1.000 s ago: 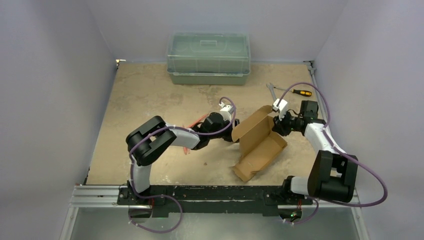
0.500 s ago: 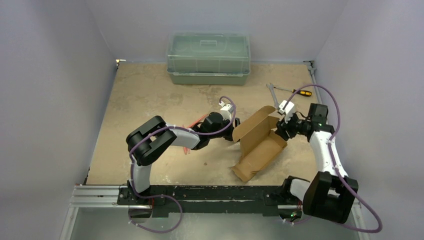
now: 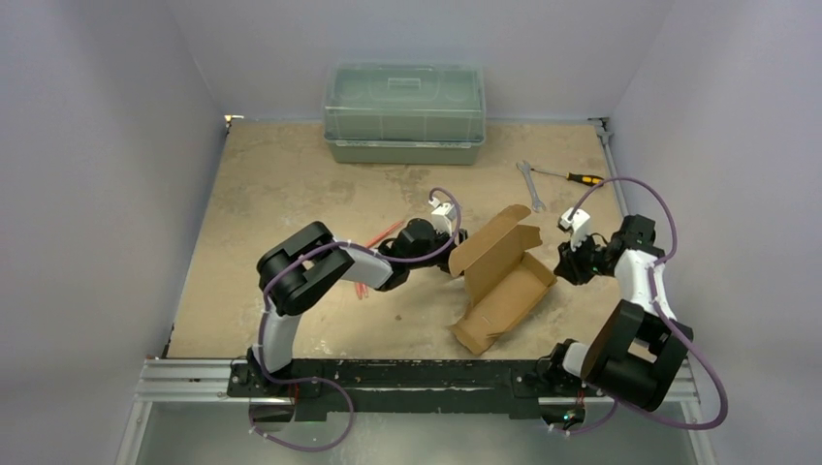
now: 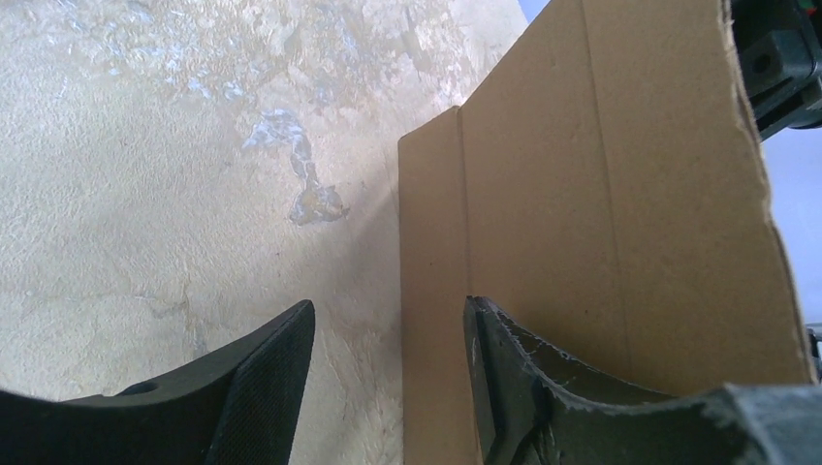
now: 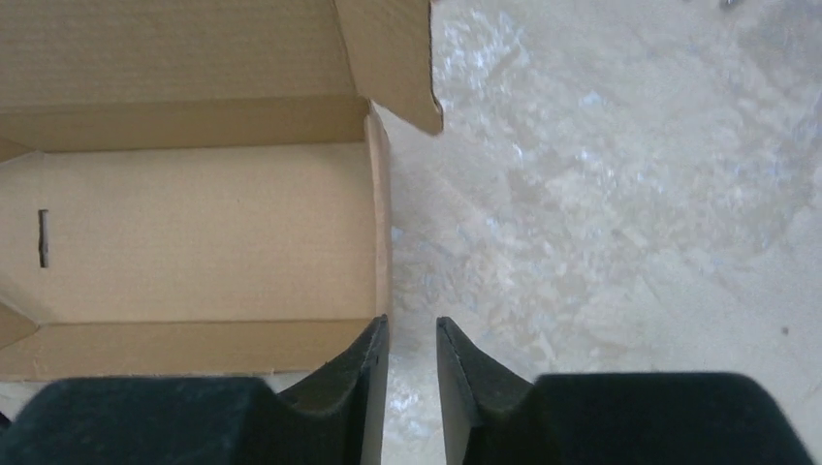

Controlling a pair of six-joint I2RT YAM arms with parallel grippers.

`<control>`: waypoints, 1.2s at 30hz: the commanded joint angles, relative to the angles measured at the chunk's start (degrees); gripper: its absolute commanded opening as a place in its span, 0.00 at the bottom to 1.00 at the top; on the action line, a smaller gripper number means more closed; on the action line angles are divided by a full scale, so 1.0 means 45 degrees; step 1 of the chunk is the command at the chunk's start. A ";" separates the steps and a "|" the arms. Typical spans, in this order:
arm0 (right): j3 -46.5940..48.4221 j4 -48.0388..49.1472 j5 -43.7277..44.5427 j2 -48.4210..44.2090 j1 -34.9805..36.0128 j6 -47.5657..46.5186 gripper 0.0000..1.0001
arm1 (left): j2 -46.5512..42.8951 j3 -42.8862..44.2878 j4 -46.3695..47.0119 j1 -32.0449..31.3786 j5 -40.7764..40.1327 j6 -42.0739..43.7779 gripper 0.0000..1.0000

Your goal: Fold the paper box

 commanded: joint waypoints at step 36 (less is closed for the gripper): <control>-0.0795 0.1782 0.1024 0.0054 0.2304 -0.0391 0.00 | 0.2633 0.2890 0.1012 -0.0572 0.1575 -0.0806 0.47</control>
